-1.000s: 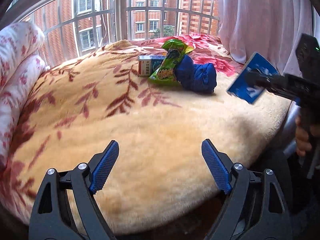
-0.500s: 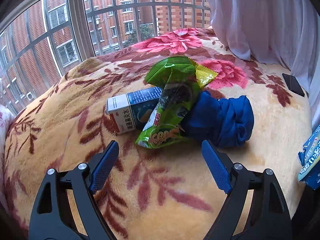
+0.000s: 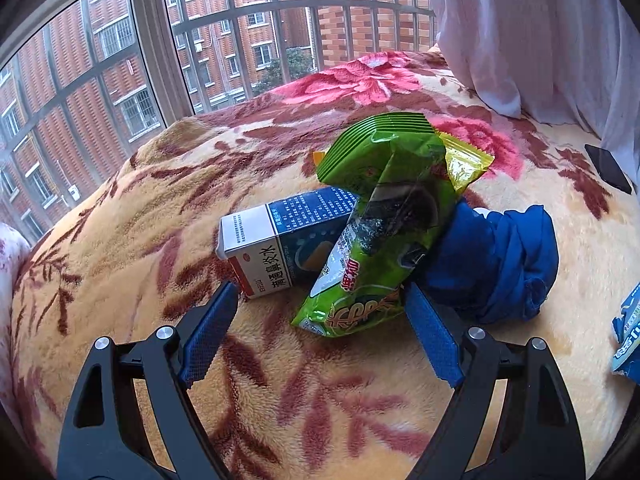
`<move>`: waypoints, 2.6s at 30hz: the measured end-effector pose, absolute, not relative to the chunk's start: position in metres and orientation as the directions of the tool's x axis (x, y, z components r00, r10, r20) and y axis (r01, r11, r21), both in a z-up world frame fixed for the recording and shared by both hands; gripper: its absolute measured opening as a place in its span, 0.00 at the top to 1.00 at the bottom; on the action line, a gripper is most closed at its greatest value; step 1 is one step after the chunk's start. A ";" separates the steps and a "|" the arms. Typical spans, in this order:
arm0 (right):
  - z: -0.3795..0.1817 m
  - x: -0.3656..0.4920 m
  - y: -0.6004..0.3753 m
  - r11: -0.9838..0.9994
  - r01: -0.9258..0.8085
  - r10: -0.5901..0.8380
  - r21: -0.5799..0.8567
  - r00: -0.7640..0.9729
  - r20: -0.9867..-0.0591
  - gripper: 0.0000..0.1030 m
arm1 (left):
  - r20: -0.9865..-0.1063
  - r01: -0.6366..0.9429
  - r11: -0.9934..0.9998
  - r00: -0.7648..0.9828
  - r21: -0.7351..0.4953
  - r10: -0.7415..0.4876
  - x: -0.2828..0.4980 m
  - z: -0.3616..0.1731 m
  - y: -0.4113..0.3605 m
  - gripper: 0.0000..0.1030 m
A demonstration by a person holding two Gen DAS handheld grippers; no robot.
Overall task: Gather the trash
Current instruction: 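Grasp the green snack bag with the left tool while right holds the blue box, then lower both items over the orange bucket and open both tools to drop them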
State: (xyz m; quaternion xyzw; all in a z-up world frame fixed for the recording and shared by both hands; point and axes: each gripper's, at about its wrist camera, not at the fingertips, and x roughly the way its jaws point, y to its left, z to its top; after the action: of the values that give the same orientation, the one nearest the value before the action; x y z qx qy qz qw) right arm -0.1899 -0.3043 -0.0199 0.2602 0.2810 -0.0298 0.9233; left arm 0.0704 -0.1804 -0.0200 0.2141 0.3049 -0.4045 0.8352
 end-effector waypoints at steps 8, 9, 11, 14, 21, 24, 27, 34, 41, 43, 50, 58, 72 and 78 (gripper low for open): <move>-0.022 -0.191 -0.307 0.860 0.206 0.088 0.467 0.842 -0.533 0.49 | -0.686 0.814 0.563 0.489 0.139 -0.539 0.069 -0.024 -0.196 0.20; -0.022 -0.192 -0.307 0.859 0.206 0.088 0.469 0.842 -0.532 0.49 | -0.684 0.816 0.563 0.487 0.135 -0.542 0.071 -0.024 -0.197 0.20; -0.023 -0.193 -0.308 0.857 0.208 0.087 0.471 0.843 -0.531 0.49 | -0.685 0.821 0.560 0.473 0.114 -0.554 0.075 -0.024 -0.201 0.20; -0.022 -0.194 -0.309 0.858 0.212 0.081 0.468 0.844 -0.531 0.49 | -0.713 0.837 0.542 0.423 0.071 -0.560 0.082 -0.028 -0.209 0.51; -0.024 -0.199 -0.313 0.848 0.228 0.071 0.478 0.846 -0.529 0.49 | -0.709 0.849 0.528 0.388 0.026 -0.589 0.076 -0.026 -0.205 0.65; -0.023 -0.199 -0.312 0.850 0.224 0.073 0.477 0.847 -0.527 0.49 | -0.704 0.841 0.541 0.382 -0.004 -0.599 0.072 -0.019 -0.196 0.65; -0.020 -0.200 -0.309 0.854 0.213 0.078 0.475 0.850 -0.522 0.49 | -0.699 0.833 0.554 0.387 -0.015 -0.601 0.063 -0.014 -0.188 0.65; -0.011 -0.203 -0.300 0.862 0.188 0.092 0.470 0.854 -0.511 0.49 | -0.701 0.780 0.621 0.402 -0.075 -0.589 0.040 -0.006 -0.157 0.65; 0.010 -0.209 -0.275 0.900 0.136 0.096 0.414 0.865 -0.493 0.49 | -0.721 0.690 0.718 0.451 -0.092 -0.525 -0.003 0.000 -0.119 0.65; 0.015 -0.212 -0.267 0.909 0.122 0.101 0.399 0.864 -0.493 0.49 | -0.728 0.659 0.748 0.473 -0.081 -0.496 -0.016 0.002 -0.108 0.65; 0.026 -0.224 -0.238 0.930 0.068 0.128 0.361 0.860 -0.493 0.49 | -0.735 0.597 0.800 0.518 -0.056 -0.438 -0.059 0.002 -0.077 0.65; 0.031 -0.238 -0.210 0.949 0.015 0.159 0.316 0.841 -0.517 0.49 | -0.741 0.574 0.815 0.514 -0.076 -0.432 -0.094 -0.003 -0.054 0.65; 0.014 -0.277 -0.178 0.949 -0.087 0.265 0.303 0.741 -0.616 0.49 | -0.777 0.609 0.788 0.453 -0.088 -0.437 -0.166 -0.024 -0.024 0.65; -0.008 -0.288 -0.167 0.955 -0.101 0.271 0.277 0.673 -0.688 0.49 | -0.827 0.629 0.772 0.386 -0.087 -0.408 -0.189 -0.053 -0.011 0.65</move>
State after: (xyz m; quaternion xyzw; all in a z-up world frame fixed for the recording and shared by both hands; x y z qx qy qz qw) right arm -0.2881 -0.1669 -0.0082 0.1084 0.3912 0.1026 0.9081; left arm -0.1885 -0.0110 -0.0535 0.1214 0.4558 -0.3147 0.8237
